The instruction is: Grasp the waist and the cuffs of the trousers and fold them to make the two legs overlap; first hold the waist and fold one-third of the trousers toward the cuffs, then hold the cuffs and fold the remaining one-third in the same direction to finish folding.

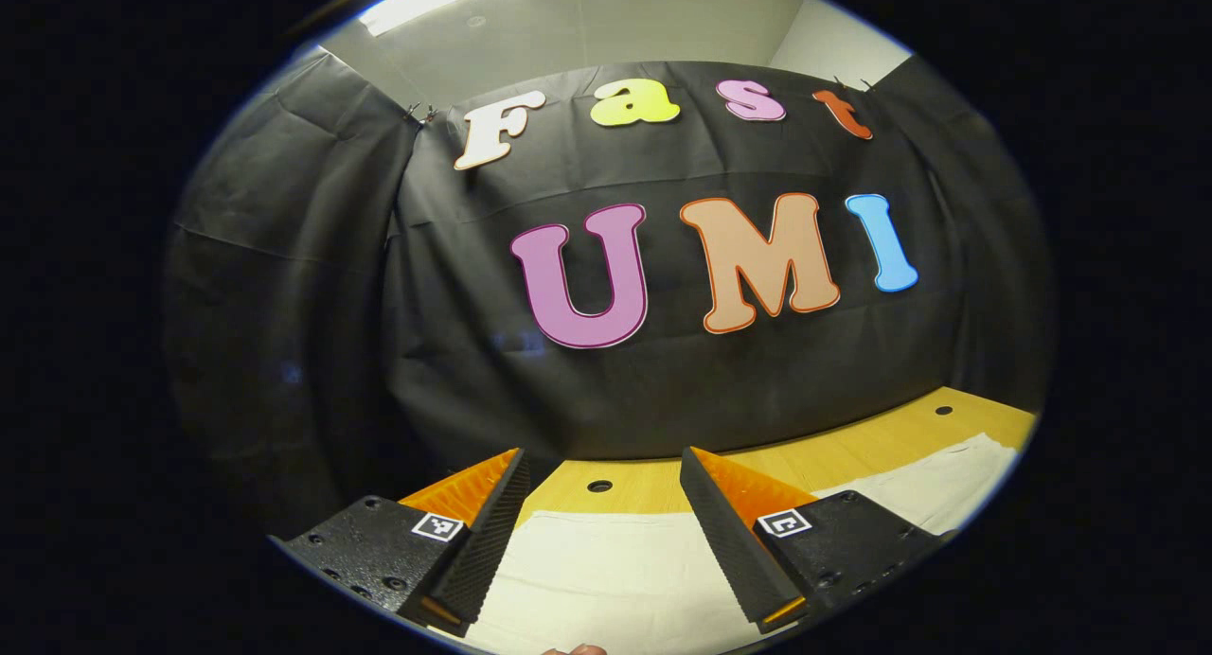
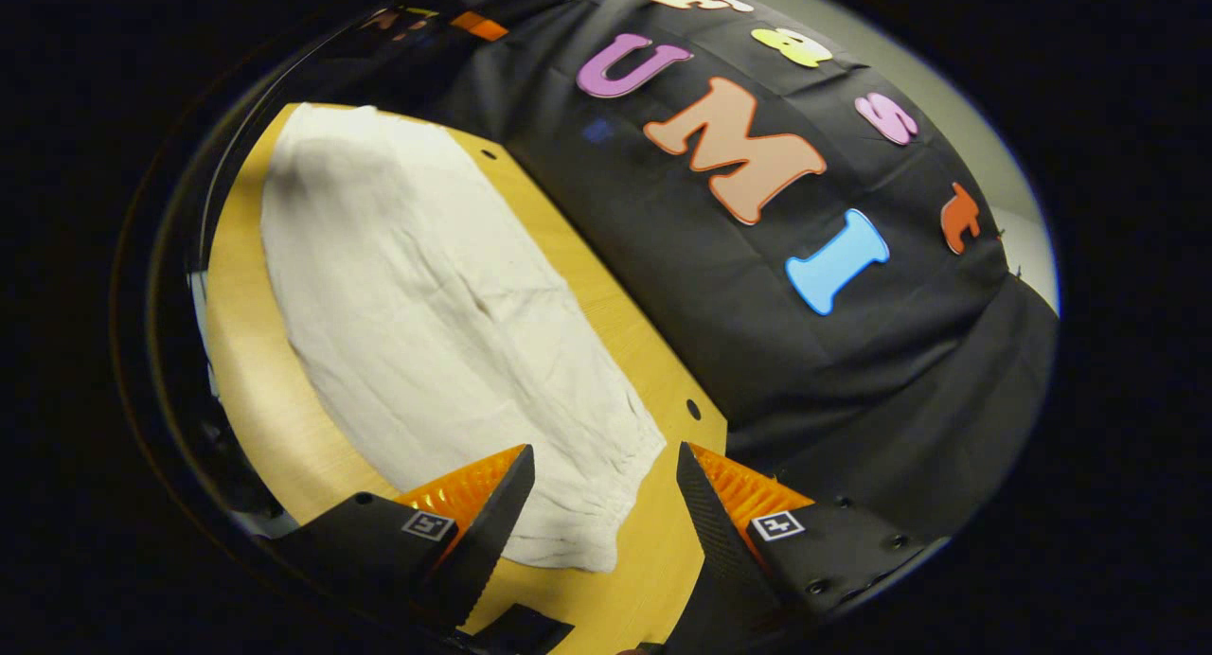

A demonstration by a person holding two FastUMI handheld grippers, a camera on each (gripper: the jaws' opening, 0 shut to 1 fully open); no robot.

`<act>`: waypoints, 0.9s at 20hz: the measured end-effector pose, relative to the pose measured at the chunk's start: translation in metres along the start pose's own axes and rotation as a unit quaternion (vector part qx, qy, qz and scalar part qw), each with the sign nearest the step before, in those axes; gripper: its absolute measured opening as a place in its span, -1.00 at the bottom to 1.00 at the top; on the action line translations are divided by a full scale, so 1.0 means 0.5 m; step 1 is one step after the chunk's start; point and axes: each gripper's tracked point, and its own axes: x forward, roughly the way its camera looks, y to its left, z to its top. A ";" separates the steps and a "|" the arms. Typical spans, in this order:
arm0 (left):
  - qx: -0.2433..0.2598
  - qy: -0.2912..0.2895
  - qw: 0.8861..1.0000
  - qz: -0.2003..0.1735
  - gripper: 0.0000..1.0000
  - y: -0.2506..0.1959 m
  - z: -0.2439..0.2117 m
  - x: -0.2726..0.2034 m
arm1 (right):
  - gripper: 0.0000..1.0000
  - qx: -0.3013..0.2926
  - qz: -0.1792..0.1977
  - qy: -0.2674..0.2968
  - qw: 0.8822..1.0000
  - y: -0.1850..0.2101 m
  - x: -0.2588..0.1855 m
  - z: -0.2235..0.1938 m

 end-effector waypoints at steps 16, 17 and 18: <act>0.020 0.022 1.000 0.009 0.92 0.015 -0.043 -0.022 | 0.94 -0.156 0.114 0.055 0.980 0.165 0.001 -0.118; 0.023 0.023 0.999 0.009 0.92 0.017 -0.044 -0.024 | 0.94 -0.161 0.116 0.057 0.979 0.170 0.006 -0.122; 0.025 0.025 0.999 0.009 0.92 0.019 -0.046 -0.026 | 0.89 -0.166 0.115 0.056 0.978 0.167 0.012 -0.119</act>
